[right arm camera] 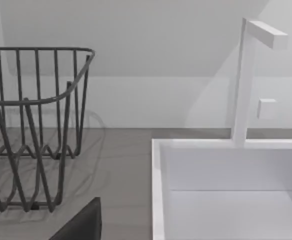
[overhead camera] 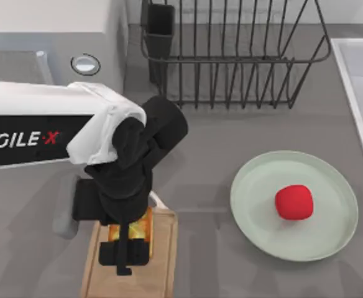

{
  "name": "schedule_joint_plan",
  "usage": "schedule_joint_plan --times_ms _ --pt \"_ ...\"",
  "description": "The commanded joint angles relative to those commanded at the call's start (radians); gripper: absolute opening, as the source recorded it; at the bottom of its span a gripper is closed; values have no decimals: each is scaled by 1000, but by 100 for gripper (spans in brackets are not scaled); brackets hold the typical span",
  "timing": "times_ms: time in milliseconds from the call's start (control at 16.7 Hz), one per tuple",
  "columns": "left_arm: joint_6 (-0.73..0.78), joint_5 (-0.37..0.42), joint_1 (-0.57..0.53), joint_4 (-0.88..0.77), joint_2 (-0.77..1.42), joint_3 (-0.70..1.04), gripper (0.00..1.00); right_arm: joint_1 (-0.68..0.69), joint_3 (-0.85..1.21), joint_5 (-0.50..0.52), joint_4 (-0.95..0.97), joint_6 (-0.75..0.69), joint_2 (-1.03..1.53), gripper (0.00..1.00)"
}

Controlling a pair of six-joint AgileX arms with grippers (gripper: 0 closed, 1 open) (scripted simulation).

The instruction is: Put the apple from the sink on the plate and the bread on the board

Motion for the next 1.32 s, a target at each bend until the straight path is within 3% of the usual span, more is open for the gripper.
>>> schedule_joint_plan --times_ms 120,840,1080,1320 --pt "0 0 0 0 0 0 100 0 0 0 0 0 0 100" --pt "51 1 20 24 -55 -29 100 0 0 0 0 0 0 100" --pt "260 3 86 107 -232 -139 100 0 0 0 0 0 0 100" --pt "624 6 190 237 -508 -309 100 0 0 0 0 0 0 100"
